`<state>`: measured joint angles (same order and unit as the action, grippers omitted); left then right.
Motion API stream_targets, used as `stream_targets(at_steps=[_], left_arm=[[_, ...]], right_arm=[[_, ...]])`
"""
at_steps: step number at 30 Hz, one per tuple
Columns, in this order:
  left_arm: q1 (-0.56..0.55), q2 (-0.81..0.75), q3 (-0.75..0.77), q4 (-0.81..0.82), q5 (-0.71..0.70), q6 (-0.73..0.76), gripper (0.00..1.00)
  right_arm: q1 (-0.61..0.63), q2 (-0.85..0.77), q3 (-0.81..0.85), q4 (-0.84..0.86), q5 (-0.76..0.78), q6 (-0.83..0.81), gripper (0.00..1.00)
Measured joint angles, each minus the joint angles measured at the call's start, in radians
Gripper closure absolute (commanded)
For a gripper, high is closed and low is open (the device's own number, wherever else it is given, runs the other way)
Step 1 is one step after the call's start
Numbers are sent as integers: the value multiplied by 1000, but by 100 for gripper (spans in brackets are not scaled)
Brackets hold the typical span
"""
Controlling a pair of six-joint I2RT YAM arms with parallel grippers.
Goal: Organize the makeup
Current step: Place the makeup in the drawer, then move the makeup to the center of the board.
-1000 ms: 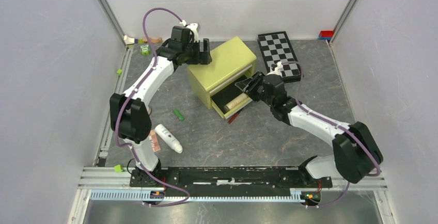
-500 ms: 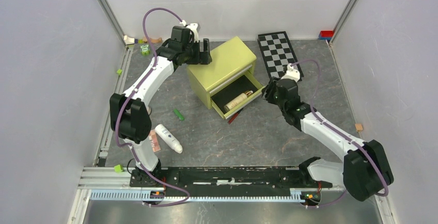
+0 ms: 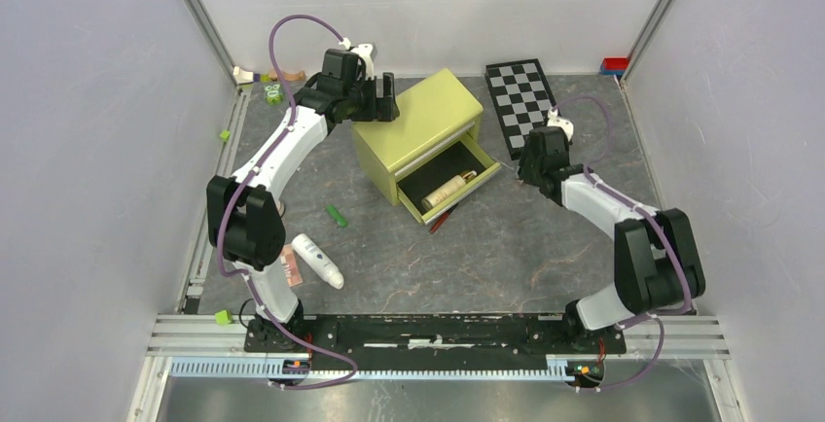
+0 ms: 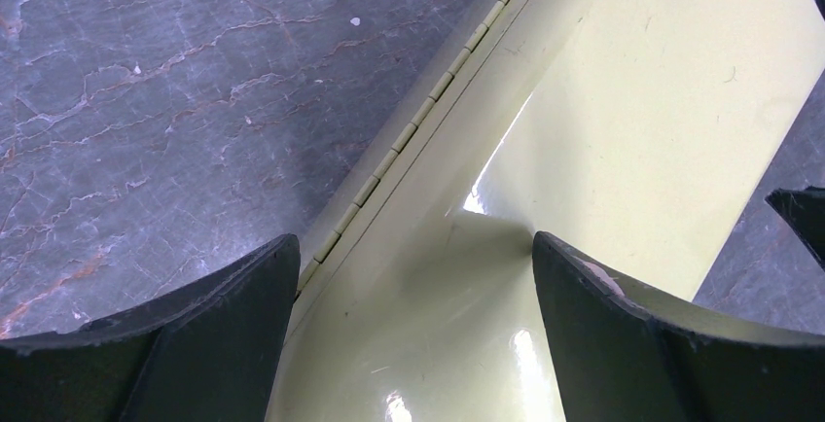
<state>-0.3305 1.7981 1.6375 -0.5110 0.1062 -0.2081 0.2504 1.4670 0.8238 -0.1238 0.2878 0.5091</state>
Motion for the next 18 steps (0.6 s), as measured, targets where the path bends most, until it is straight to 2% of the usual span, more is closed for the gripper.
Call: stream_targets(at_steps=[6, 11, 14, 18], left_arm=[[0, 0, 0, 0, 0, 0, 6], [0, 0, 0, 0, 0, 0, 6], [0, -2, 0, 0, 0, 0, 6], [0, -28, -11, -27, -29, 0, 6]], right_arm=[[-30, 89, 64, -17, -27, -14, 47], [-33, 92, 65, -21, -67, -18, 47], [-33, 48, 32, -11, -97, -22, 47], [-33, -106, -53, -6, -121, -45, 47]])
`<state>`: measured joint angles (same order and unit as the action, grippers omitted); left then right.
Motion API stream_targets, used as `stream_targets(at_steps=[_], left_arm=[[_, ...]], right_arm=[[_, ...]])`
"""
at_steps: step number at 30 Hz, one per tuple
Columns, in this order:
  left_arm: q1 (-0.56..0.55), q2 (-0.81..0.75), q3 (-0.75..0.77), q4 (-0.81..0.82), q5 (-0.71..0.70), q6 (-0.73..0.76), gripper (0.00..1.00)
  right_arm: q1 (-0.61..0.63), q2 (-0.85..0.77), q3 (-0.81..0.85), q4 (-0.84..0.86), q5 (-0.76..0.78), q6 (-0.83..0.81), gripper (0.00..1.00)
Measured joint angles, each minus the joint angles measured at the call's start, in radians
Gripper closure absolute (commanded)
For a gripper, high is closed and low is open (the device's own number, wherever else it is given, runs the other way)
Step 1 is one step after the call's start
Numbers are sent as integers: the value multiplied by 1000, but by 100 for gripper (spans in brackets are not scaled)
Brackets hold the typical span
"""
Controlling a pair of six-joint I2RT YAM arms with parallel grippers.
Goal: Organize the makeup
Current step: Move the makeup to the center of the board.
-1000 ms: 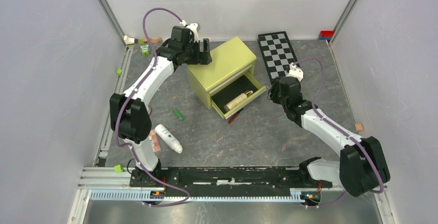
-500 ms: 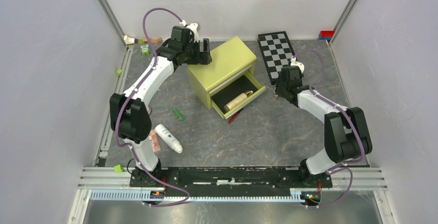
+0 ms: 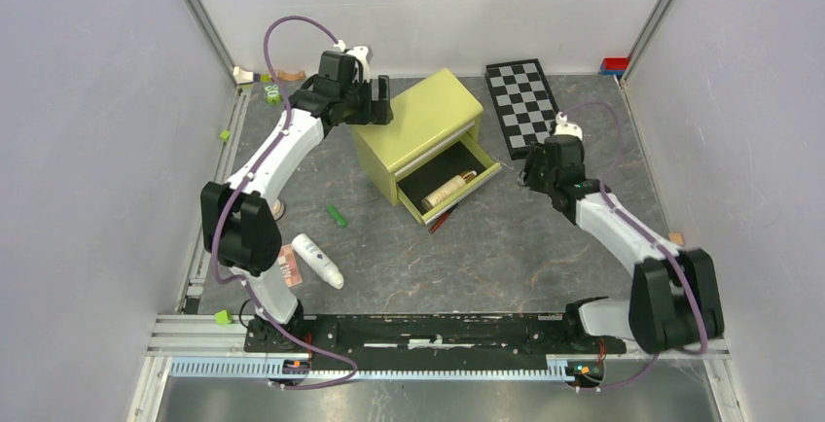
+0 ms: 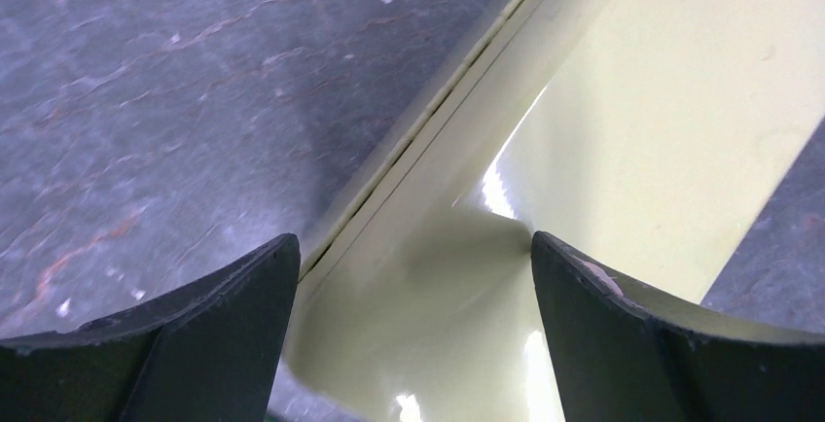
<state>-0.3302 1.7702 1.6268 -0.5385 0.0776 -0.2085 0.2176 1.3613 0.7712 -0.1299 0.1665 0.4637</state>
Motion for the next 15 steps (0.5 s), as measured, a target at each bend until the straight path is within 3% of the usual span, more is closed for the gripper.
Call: stream_targets(at_steps=[7, 15], left_arm=[[3, -177, -87, -81, -204, -53, 0], [8, -534, -255, -275, -512, -364, 0]], right_arm=[[0, -274, -57, 5, -8, -47, 47], [0, -330, -71, 4, -37, -69, 46]])
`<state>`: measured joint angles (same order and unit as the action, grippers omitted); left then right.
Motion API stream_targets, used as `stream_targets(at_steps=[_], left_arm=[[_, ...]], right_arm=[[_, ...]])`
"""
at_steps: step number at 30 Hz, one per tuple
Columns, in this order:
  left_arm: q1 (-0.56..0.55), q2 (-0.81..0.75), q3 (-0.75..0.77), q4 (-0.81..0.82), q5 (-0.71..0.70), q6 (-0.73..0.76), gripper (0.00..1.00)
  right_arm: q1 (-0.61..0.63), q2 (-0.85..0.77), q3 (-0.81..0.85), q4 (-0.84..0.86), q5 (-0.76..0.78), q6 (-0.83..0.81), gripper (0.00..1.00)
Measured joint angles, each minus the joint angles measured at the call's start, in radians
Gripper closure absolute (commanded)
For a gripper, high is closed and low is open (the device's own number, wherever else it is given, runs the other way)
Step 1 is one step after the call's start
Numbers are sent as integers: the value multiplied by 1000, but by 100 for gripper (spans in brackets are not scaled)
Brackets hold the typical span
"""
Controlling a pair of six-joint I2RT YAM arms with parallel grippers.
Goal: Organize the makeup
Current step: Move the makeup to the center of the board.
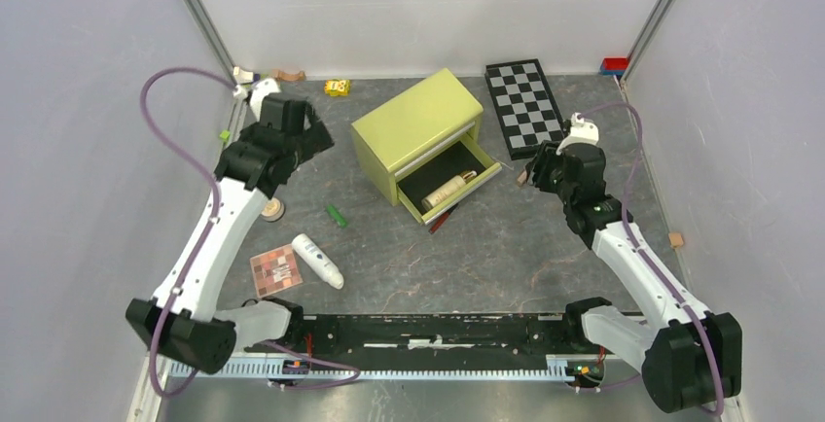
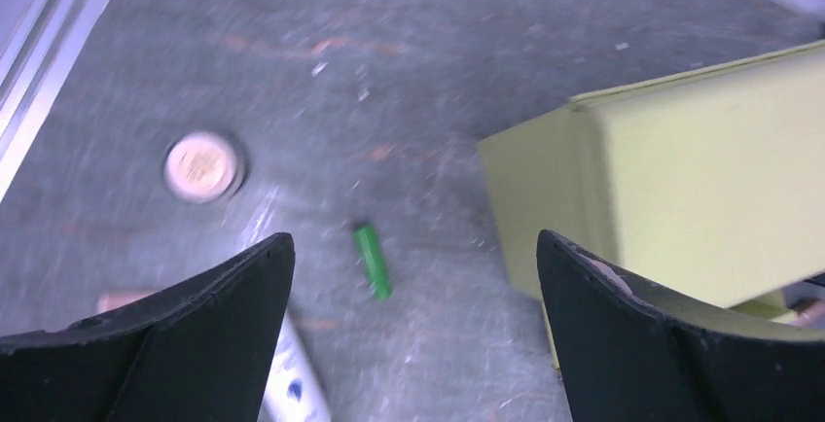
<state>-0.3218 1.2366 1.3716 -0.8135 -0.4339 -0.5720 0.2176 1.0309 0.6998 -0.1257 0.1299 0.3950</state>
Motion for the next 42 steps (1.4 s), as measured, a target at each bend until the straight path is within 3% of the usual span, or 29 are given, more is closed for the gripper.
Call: stream_targets(at_steps=[4, 10, 16, 26, 42], left_arm=[[0, -92, -99, -140, -64, -179, 0], [0, -212, -298, -293, -54, -408, 0], [0, -264, -357, -385, -61, -567, 0], [0, -184, -544, -289, 27, -609, 0], [0, -82, -681, -94, 78, -608, 9]], right_arm=[[0, 0, -21, -5, -24, 0, 46], [0, 0, -55, -2, -51, 1, 46], [0, 0, -87, 5, -78, 12, 46], [0, 0, -94, 13, -103, 26, 46], [0, 11, -98, 19, -116, 27, 46]])
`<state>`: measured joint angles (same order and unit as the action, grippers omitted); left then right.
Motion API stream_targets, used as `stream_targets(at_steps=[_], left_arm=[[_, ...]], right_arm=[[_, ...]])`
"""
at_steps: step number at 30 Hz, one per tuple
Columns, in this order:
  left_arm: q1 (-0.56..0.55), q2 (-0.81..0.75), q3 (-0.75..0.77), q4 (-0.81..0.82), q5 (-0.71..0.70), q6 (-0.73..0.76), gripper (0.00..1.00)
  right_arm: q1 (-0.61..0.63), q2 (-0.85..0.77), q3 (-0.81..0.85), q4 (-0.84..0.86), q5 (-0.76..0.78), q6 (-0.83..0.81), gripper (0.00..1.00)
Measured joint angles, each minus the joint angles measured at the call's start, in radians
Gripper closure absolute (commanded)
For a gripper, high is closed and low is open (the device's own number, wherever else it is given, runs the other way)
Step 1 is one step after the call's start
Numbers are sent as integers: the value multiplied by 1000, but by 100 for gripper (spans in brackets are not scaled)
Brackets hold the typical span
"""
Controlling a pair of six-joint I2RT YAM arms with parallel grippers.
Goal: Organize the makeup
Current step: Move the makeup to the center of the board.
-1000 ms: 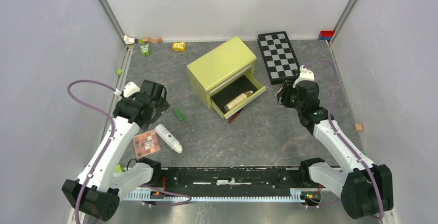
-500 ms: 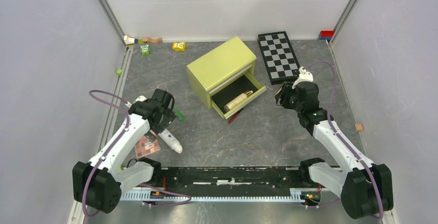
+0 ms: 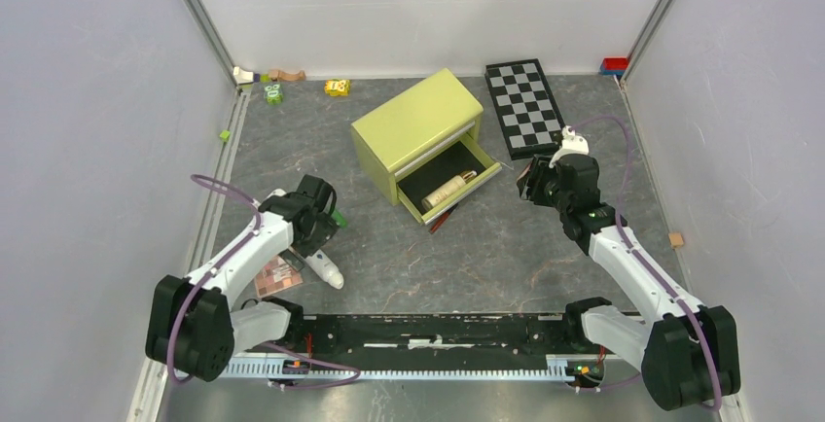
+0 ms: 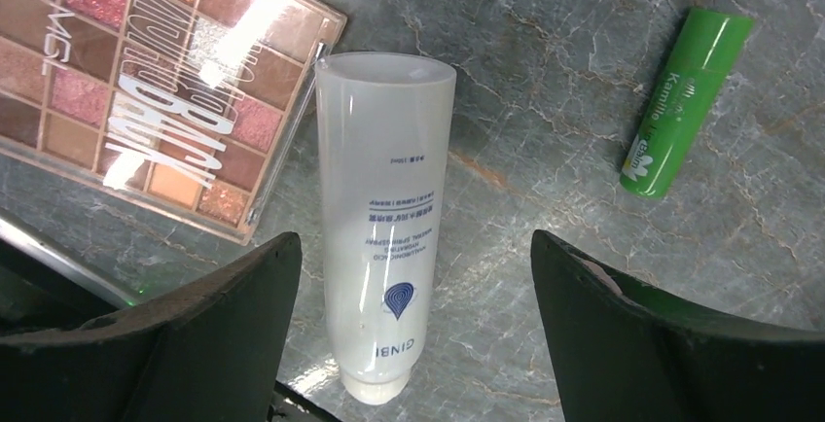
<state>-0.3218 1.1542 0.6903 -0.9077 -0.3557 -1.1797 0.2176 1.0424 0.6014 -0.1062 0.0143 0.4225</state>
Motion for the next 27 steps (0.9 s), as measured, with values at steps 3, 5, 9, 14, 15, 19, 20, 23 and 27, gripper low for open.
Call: stream_targets(at_steps=[3, 5, 9, 14, 15, 19, 20, 23, 27], left_arm=[[0, 21, -14, 32, 1, 0, 15], [0, 37, -23, 56, 1, 2, 22], [0, 61, -41, 92, 3, 6, 31], [0, 85, -61, 129, 19, 10, 47], [0, 87, -64, 135, 22, 12, 50], [0, 89, -66, 151, 27, 27, 57], [0, 89, -66, 152, 27, 33, 60], [0, 85, -66, 157, 33, 49, 69], [0, 45, -66, 159, 53, 85, 90]], right_arm=[[0, 0, 0, 0, 0, 0, 46], [0, 0, 0, 0, -1, 0, 46], [0, 2, 0, 0, -6, 0, 46], [0, 4, -4, 2, -7, 0, 46], [0, 4, -6, 2, -7, 0, 45], [0, 4, -12, 4, -7, 0, 45], [0, 4, -13, 4, -7, 0, 46], [0, 4, -18, 7, -7, 0, 45], [0, 4, -23, 8, -7, 0, 45]])
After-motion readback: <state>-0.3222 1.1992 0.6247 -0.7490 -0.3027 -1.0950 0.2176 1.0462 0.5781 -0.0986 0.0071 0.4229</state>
